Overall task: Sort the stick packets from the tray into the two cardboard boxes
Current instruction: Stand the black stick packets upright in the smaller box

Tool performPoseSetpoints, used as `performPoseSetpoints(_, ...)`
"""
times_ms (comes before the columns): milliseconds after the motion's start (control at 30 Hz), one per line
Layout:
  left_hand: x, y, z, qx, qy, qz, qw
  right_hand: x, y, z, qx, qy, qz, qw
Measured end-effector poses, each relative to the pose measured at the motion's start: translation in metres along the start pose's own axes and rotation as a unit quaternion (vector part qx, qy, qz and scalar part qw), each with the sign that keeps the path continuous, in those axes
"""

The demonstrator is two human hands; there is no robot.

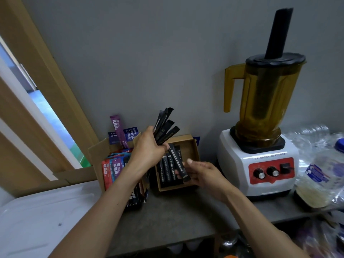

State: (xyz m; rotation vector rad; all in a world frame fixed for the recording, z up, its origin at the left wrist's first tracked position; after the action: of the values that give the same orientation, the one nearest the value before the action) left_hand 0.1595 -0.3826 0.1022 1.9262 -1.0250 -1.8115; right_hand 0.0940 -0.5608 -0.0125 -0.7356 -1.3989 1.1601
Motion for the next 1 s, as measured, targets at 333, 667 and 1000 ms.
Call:
performPoseSetpoints(333, 0.001, 0.004, 0.002, 0.004, 0.017, 0.003, 1.0, -0.001, -0.002, 0.002, -0.031, 0.037, 0.001, 0.999)
performPoseSetpoints(667, 0.009, -0.006, 0.013, -0.022, -0.015, 0.052, 0.998, 0.003, -0.04, -0.004, -0.211, 0.198, 0.036, 0.957)
performPoseSetpoints(1000, 0.011, -0.008, 0.016, -0.016, 0.011, 0.111, 0.994, 0.008, -0.019, -0.032, -0.103, 0.245, 0.571, 0.777)
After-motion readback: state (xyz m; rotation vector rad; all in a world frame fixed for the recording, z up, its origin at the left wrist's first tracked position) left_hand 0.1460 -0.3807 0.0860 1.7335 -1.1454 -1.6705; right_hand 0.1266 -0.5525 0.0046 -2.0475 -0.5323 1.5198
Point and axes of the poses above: each hand's wrist, its own z-axis away from the middle knuckle, its own x-axis out of the palm, y = z × x, the point moved 2 cm from there along -z, towards the middle knuckle, and after that the axes turned 5 degrees about -y, right-handed, at the moved point
